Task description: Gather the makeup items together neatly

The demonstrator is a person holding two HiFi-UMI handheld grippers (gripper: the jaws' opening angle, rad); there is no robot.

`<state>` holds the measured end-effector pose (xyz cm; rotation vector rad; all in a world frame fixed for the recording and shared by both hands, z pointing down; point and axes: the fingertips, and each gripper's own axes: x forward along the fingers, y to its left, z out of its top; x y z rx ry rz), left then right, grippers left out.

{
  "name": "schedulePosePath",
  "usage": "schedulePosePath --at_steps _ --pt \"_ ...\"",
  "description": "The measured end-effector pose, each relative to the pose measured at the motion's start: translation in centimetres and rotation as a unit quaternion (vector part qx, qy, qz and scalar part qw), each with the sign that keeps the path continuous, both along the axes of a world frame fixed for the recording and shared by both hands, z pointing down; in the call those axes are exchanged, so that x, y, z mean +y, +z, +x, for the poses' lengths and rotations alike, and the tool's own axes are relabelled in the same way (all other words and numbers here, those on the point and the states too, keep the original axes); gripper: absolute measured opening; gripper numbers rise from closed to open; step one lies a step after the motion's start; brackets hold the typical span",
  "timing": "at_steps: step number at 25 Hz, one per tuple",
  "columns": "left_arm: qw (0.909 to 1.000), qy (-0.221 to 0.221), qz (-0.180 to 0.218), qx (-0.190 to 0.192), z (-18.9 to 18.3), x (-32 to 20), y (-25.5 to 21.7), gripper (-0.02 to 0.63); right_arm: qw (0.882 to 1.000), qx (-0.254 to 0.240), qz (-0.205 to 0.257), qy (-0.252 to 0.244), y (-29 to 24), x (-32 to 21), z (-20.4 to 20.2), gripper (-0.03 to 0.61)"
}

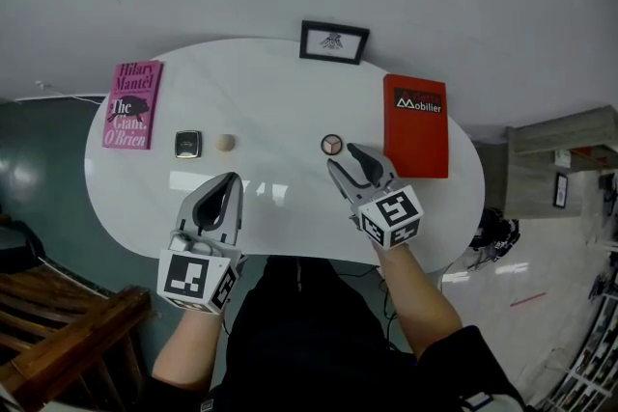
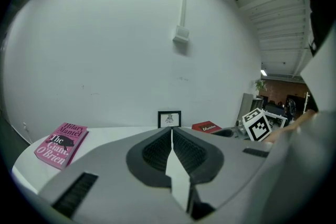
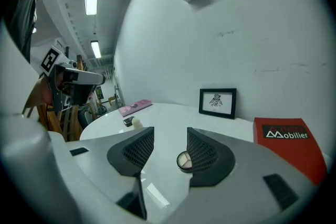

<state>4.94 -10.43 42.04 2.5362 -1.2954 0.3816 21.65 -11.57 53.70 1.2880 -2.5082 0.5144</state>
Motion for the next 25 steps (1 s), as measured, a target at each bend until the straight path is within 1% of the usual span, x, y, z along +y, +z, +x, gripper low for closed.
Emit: schedulePosePath --at_steps 4,8,13,18,21,25 --pt "0.9997 0.002 -0.023 -0.003 0.2 0.1 1.7 0.018 0.999 0.021 -0.031 0.006 3.7 -0.8 -0.4 0.204" --pt "0.9993 -0.006 -0.037 -0.003 0.0 0.2 3.2 0.019 0.998 0.05 -0.041 0.012 6.1 -1.6 -0.3 0.219" --pt "0.9986 -0.016 -0.05 -0.004 -0.2 0.3 4.4 0.018 0.995 0.072 -0.059 0.024 8.2 -2.8 0.3 0.225" --pt "0.9985 -0.029 -0.046 -0.003 -0.8 0.1 4.4 0.019 0.992 0.094 -0.083 0.008 9.9 -3.3 -0.2 0.227" --pt "0.9981 -0.037 -0.049 0.001 -1.2 0.1 4.1 0.02 0.987 0.128 -0.095 -0.004 11.0 -3.3 -0.4 0.227" --pt "0.9981 -0.044 -0.044 0.002 -1.6 0.2 3.5 0.018 0.982 0.164 -0.094 -0.012 11.4 -3.2 -0.7 0.225"
